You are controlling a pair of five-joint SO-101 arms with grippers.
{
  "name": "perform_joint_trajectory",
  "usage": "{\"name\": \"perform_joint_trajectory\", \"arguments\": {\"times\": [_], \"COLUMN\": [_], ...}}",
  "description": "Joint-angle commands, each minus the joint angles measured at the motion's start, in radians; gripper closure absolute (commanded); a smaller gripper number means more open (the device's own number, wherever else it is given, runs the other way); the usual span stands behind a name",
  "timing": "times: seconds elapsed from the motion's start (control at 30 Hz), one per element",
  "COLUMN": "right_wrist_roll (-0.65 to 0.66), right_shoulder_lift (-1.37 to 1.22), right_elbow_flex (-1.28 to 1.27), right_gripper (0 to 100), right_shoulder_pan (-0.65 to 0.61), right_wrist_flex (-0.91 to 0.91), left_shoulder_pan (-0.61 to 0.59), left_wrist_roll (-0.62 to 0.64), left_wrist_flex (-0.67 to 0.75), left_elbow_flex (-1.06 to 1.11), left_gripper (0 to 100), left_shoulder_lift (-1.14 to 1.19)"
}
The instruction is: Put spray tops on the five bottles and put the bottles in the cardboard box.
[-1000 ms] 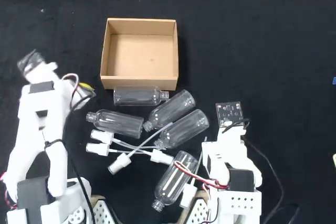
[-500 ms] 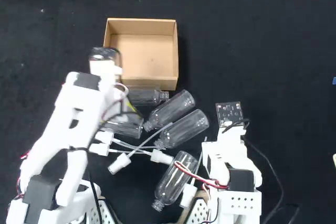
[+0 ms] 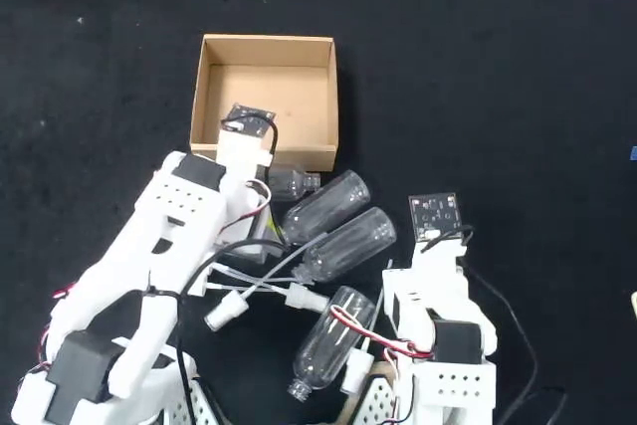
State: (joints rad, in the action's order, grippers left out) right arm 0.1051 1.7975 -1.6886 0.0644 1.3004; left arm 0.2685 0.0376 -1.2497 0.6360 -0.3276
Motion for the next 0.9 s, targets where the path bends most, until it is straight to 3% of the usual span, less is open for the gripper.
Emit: {"name": "perform_joint_trajectory", "arguments": {"times": [0.0, 0.33, 0.87], "right_wrist_roll": [0.008, 0.008, 0.008], "right_shoulder_lift": [0.094, 0.094, 0.094], "right_elbow_flex": [0.007, 0.007, 0.007], "right_gripper": [98.7, 98.7, 98.7], "right_shoulder_pan": [0.015, 0.015, 0.015], "right_wrist_flex": [0.005, 0.005, 0.005], "left_shoulder_pan": [-0.064, -0.110, -0.432], "left_wrist_roll": [-0.020, -0.080, -0.327], "left_wrist_flex": [0.048, 0.107, 0.107], "left_elbow_flex": [-0.004, 0.010, 0.044], "left_gripper": [70, 70, 70], "left_shoulder_lift": [-0.005, -0.005, -0.018]}}
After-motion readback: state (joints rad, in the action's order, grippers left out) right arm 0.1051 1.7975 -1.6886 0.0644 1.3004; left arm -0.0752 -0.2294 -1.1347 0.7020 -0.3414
